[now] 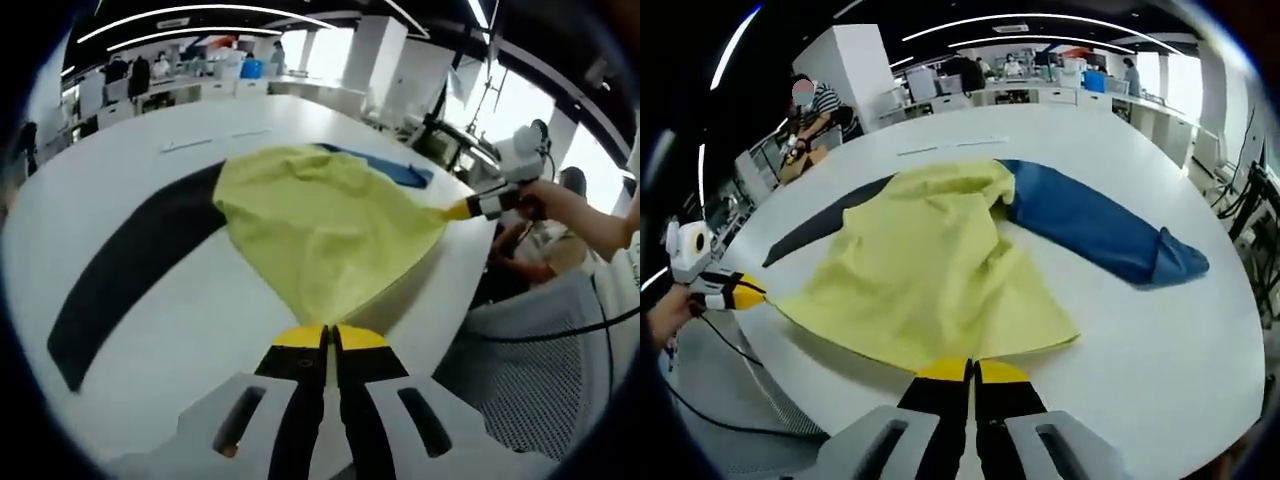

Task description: Fold the garment on the visible template until the final outline fits inside the template.

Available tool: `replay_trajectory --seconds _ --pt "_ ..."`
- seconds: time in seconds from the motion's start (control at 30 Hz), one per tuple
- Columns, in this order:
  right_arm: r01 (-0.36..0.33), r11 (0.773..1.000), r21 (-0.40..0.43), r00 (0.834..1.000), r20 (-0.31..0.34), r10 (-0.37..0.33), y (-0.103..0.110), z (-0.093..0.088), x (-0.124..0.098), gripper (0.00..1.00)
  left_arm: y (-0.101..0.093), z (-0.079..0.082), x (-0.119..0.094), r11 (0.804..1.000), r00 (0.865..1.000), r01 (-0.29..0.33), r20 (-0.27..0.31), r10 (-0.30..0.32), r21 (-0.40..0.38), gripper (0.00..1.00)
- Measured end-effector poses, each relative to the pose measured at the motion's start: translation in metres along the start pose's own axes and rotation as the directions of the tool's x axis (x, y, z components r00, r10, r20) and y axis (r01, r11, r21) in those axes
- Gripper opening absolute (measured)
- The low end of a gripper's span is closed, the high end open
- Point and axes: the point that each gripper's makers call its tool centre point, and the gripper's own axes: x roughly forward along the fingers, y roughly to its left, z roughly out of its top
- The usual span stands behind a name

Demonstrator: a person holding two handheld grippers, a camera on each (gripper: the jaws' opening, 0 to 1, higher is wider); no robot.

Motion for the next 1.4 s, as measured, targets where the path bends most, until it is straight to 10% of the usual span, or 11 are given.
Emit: replay_trajectory --seconds 0.4,0.53,0.87,1.4 --pt "0.030 0.999 0.019 0.999 -0.011 -0.030 0.002 -0.013 0.003 0.00 0.001 -0.019 -0.002 0.999 0.999 -0.028 -0.033 0.027 -0.022 0.00" --pt "0.046 0.999 -0.026 0.999 0.001 -0.046 -0.005 -0.004 -0.004 0.20 0.005 -0.016 -0.008 0.998 0.999 -0.049 -0.014 0.049 -0.038 0.08" --pt "0.011 0.990 -0.141 1.000 0.024 -0.008 -0.037 0.023 0.000 0.33 0.006 -0.020 0.000 0.983 0.992 -0.128 -0.027 0.126 -0.132 0.30" --pt "-0.017 0.975 -0.223 0.998 -0.069 0.002 -0.073 0.018 0.029 0.22 -0.008 -0.040 0.015 0.981 0.979 -0.176 -0.116 0.166 -0.083 0.25"
